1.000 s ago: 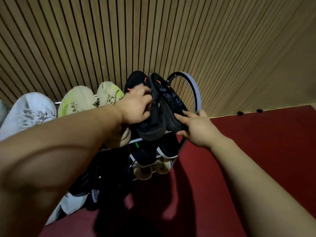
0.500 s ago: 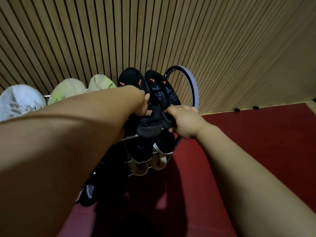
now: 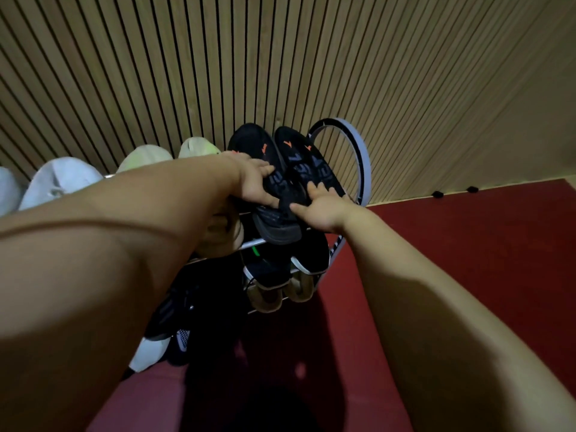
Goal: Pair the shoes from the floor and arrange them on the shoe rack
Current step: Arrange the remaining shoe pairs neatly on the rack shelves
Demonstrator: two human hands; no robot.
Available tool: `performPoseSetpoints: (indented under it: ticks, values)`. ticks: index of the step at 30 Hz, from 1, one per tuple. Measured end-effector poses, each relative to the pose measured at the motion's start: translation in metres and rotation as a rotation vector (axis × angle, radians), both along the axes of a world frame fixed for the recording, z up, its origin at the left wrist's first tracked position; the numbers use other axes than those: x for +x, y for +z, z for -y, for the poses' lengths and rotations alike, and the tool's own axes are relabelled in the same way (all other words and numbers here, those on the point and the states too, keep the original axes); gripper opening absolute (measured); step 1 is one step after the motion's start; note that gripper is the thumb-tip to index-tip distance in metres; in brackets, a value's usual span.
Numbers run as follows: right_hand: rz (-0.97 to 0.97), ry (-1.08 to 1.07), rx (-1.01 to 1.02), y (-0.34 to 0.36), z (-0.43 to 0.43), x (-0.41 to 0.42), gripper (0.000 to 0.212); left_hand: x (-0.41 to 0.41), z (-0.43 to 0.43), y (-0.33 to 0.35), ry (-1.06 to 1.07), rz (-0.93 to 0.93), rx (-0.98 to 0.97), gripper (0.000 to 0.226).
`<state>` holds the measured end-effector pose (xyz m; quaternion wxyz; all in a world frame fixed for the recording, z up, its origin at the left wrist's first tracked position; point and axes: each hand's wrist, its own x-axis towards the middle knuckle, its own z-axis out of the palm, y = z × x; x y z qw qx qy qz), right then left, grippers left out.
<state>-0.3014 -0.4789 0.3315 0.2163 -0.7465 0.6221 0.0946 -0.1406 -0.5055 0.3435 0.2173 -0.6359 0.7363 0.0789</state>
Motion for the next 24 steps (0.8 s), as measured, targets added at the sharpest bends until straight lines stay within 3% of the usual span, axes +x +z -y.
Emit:
performPoseSetpoints:
  ticks: [8,16,21,24]
  values:
    - [-0.208,-0.006,-0.061,0.004,0.012,0.030,0.063,-0.001,0.008,-0.010,0.084,-0.274,0.062,0.088]
    - [-0.342,-0.104,-0.066,0.013,-0.008,0.043,0.066,0.022,-0.011,0.002,-0.082,-0.166,-0.031,0.062]
    - [-0.269,-0.104,-0.190,0.025,-0.024,0.050,0.063,0.055,-0.037,0.008,-0.065,-0.067,-0.039,0.065]
    - [-0.216,-0.124,-0.210,0.029,-0.037,0.054,0.062,0.069,-0.050,0.012,-0.049,-0.104,-0.062,0.064]
